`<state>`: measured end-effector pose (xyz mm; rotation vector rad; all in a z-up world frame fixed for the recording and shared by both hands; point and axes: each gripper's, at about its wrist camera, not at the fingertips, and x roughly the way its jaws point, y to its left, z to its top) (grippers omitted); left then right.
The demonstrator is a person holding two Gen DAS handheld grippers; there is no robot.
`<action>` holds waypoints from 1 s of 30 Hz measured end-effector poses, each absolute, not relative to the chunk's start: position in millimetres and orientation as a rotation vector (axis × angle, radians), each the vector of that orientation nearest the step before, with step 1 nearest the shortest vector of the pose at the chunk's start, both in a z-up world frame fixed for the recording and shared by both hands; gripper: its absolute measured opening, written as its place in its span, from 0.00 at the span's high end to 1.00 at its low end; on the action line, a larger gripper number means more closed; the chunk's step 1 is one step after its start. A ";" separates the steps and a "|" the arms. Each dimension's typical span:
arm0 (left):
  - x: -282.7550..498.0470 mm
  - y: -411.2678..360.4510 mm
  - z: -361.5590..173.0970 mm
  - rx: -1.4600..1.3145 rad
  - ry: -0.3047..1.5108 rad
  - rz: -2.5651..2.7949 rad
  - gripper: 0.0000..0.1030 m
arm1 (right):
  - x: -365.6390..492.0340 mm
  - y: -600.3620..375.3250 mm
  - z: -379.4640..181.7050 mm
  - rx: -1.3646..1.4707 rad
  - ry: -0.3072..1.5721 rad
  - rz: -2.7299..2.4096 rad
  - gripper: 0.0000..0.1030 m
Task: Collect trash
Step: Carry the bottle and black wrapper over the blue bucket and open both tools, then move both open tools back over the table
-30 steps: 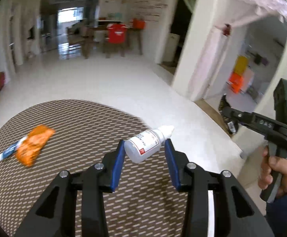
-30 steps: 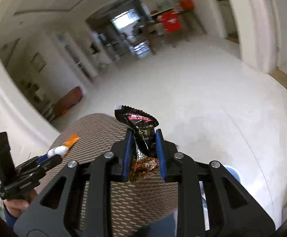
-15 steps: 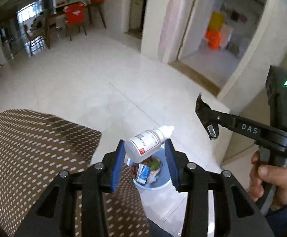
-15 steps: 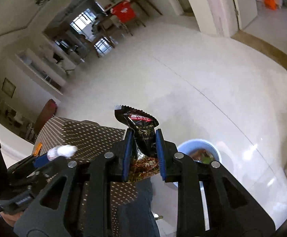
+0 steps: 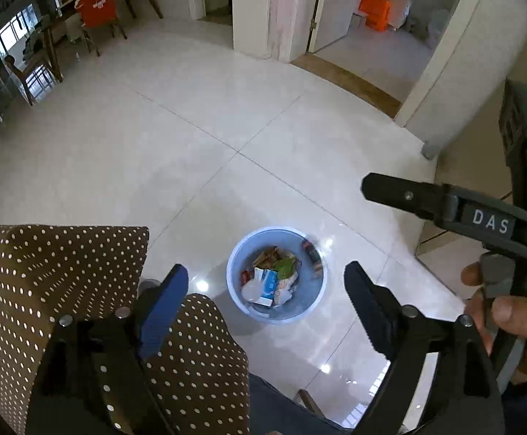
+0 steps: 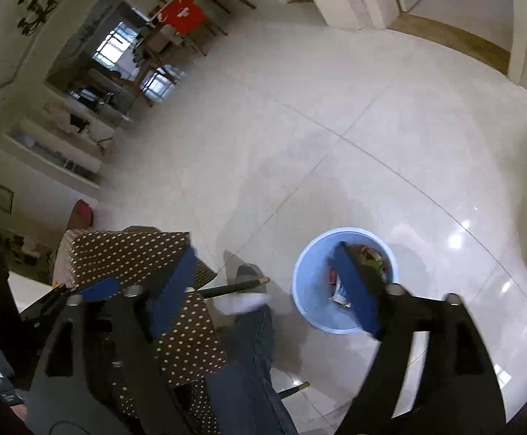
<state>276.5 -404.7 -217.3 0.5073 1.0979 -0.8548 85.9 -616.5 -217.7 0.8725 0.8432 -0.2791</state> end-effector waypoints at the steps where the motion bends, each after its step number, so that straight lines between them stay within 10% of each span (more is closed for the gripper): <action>1: 277.3 -403.5 -215.7 0.498 1.095 -0.842 0.17 | 83.8 -617.8 -219.5 0.877 0.844 -0.283 0.12; 30: 283.5 -255.1 -83.8 0.181 0.850 -0.743 0.14 | 127.2 -522.7 -103.2 0.646 0.738 -0.183 0.06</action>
